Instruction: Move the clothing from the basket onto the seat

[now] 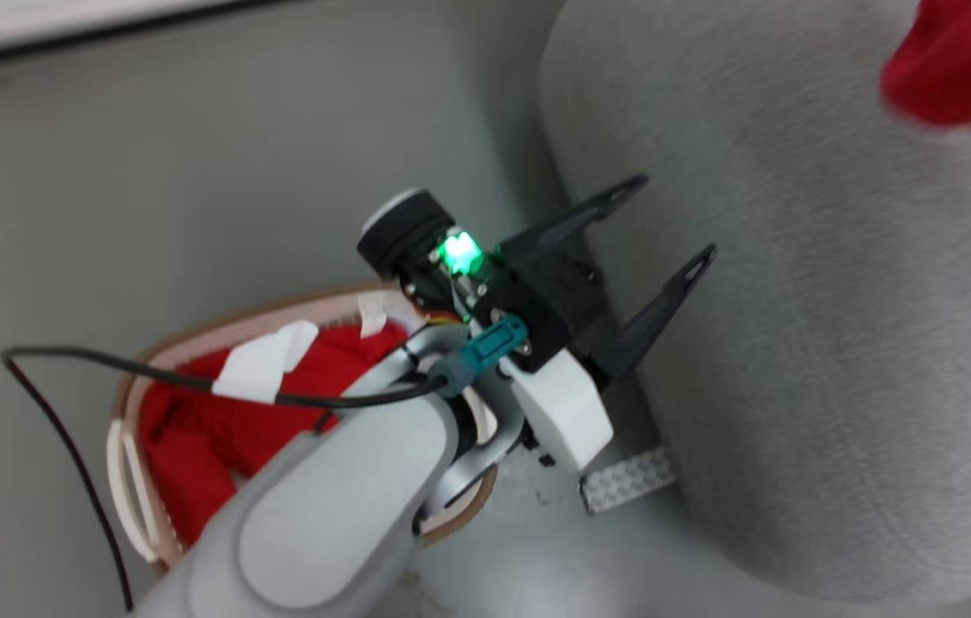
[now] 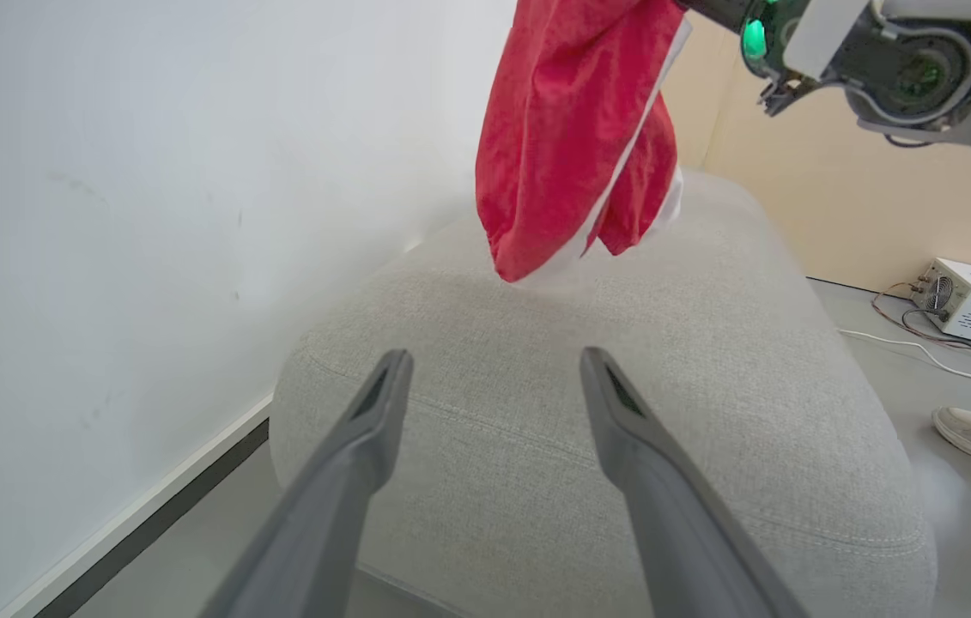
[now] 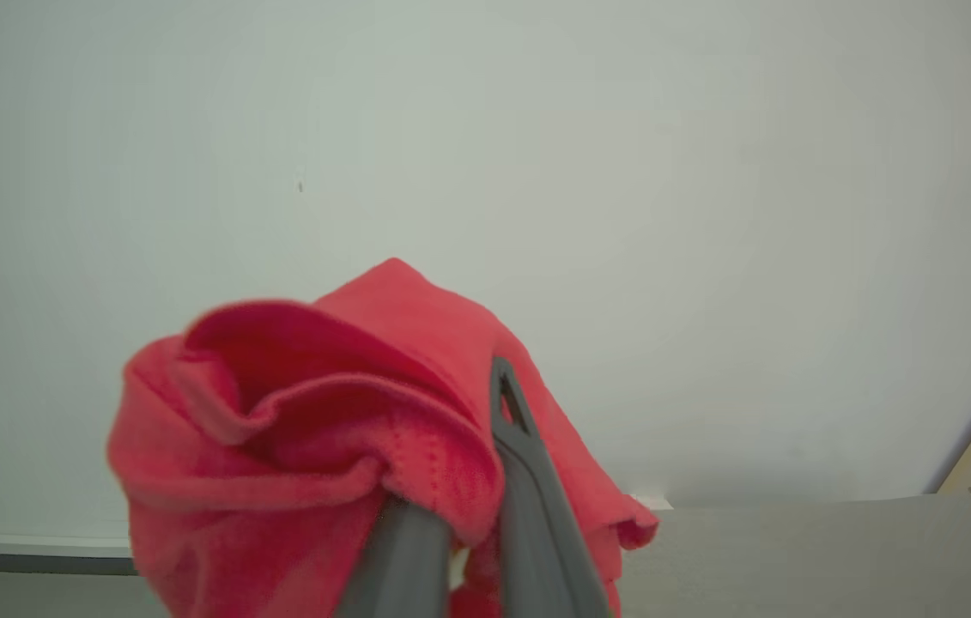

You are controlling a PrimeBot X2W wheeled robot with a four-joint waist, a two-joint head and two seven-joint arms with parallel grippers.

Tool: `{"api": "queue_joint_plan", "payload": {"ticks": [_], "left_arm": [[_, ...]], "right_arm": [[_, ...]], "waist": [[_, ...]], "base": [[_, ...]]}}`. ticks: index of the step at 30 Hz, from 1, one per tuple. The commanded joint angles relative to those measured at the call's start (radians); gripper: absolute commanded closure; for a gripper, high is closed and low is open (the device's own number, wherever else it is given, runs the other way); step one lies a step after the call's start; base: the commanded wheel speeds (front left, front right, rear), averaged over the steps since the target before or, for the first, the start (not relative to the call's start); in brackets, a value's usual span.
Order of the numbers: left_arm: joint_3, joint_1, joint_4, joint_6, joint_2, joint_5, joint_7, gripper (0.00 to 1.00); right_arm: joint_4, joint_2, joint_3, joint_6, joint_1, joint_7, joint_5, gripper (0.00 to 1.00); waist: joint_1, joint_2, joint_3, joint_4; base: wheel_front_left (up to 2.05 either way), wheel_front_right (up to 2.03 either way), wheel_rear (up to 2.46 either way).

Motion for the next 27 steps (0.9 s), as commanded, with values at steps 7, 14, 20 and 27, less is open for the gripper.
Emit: {"api": "queue_joint_plan", "payload": {"ticks": [7,14,20,27], "left_arm": [[-0.021,-0.135,-0.031,-0.009,0.001,0.016,-0.001,0.00],[-0.013,-0.144,-0.031,0.010,-0.007,0.013,-0.031,0.00],[-0.004,-0.098,-0.017,0.031,0.018,-0.001,-0.051,0.00],[0.001,-0.044,0.001,0.041,0.058,-0.016,-0.071,0.00]], "right_arm": [[0.102,-0.069,-0.139,-0.002,-0.212,0.059,-0.041,1.00],[0.282,-0.076,-0.245,-0.002,-0.248,0.092,-0.097,1.00],[0.466,-0.025,-0.292,-0.002,-0.214,0.061,-0.174,0.74],[0.487,0.044,-0.284,-0.002,-0.142,-0.006,-0.209,0.00]], "waist": [[-0.0003,0.0000,0.319,0.149],[-0.0003,0.0000,0.351,0.184],[-0.0003,0.0000,0.325,0.186],[-0.0003,0.0000,0.238,0.167]], "base": [[0.00,0.00,0.00],[0.00,0.00,0.00],[0.00,0.00,0.00],[0.00,0.00,0.00]]}}
